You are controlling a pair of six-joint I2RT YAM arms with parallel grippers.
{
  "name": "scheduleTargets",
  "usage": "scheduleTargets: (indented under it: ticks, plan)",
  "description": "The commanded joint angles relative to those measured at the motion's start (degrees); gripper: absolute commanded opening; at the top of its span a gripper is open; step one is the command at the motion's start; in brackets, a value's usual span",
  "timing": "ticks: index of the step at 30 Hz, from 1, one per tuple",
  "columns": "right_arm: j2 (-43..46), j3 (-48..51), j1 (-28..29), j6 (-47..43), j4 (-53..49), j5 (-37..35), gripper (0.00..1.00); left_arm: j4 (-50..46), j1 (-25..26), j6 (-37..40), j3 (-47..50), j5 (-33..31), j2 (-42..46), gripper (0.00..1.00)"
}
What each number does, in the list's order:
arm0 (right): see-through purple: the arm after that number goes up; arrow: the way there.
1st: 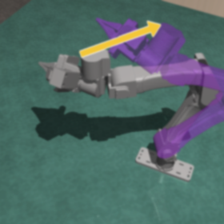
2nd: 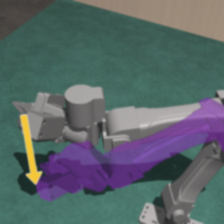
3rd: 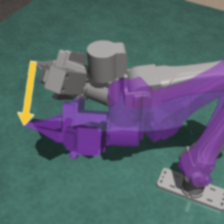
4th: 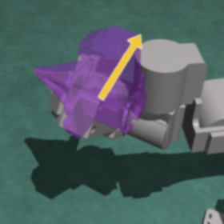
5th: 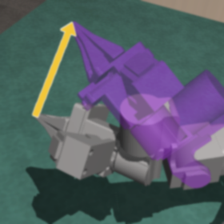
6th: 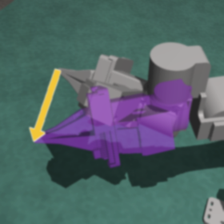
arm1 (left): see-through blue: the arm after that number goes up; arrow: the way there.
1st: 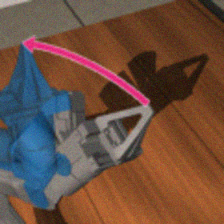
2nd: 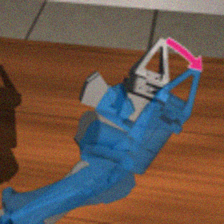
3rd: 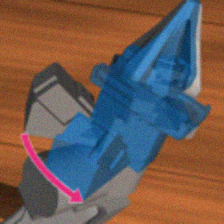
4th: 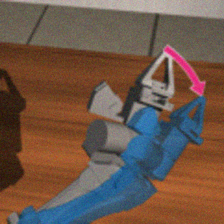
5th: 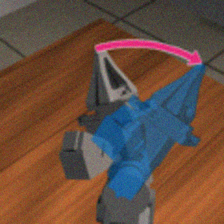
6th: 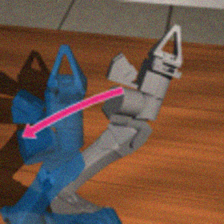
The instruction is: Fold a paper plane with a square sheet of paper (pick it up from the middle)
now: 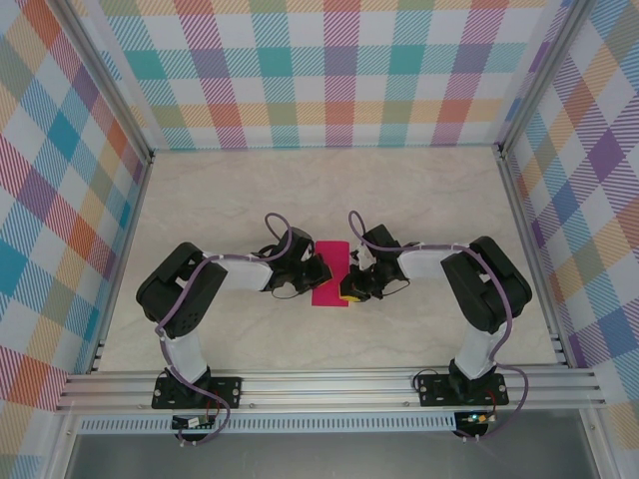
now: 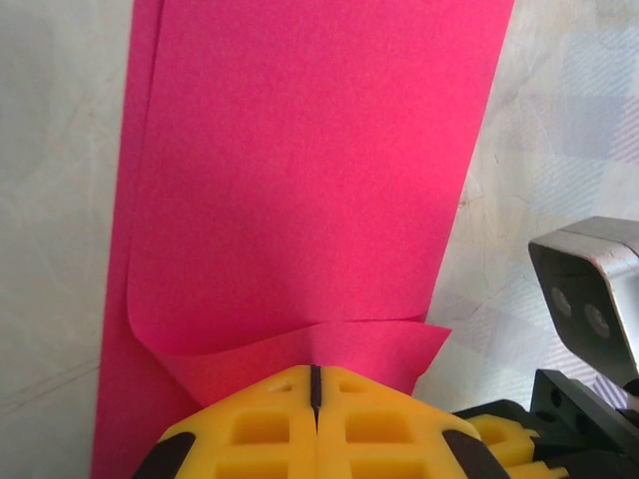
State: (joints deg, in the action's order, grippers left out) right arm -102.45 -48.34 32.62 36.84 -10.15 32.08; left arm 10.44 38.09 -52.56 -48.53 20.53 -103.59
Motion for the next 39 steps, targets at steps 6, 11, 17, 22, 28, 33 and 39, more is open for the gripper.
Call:
scheduleTargets:
  ticks: [6,11,17,22,28,33,39]
  plan:
    - [-2.43,1.73,0.16,-0.72,-4.19,-4.57,0.09,-1.82,2.05,1.65,-0.07,1.00,4.40,0.00]
    - [-3.07,1.62,0.16,-0.89,-4.35,-4.74,0.09,-1.65,2.56,1.17,-0.26,1.41,1.53,0.00]
    - [-3.39,1.87,0.16,-0.98,-4.72,-5.31,0.08,-3.42,2.60,1.18,0.53,-4.21,-0.05,0.00]
    - [-3.47,2.06,0.16,-1.34,-5.43,-6.05,0.07,-4.84,2.52,1.93,0.61,-7.94,-0.46,0.00]
    - [-3.70,2.39,0.18,-1.62,-5.53,-6.43,0.06,-7.79,1.35,4.76,-0.44,-10.32,0.88,0.00]
    - [-3.92,2.58,0.17,-1.51,-5.23,-6.42,0.06,-7.89,-0.56,6.35,-1.42,-10.02,0.50,0.00]
    - [-3.94,2.85,0.17,-1.54,-5.07,-6.48,0.06,-5.86,-3.05,6.65,-0.22,-8.73,0.55,0.00]
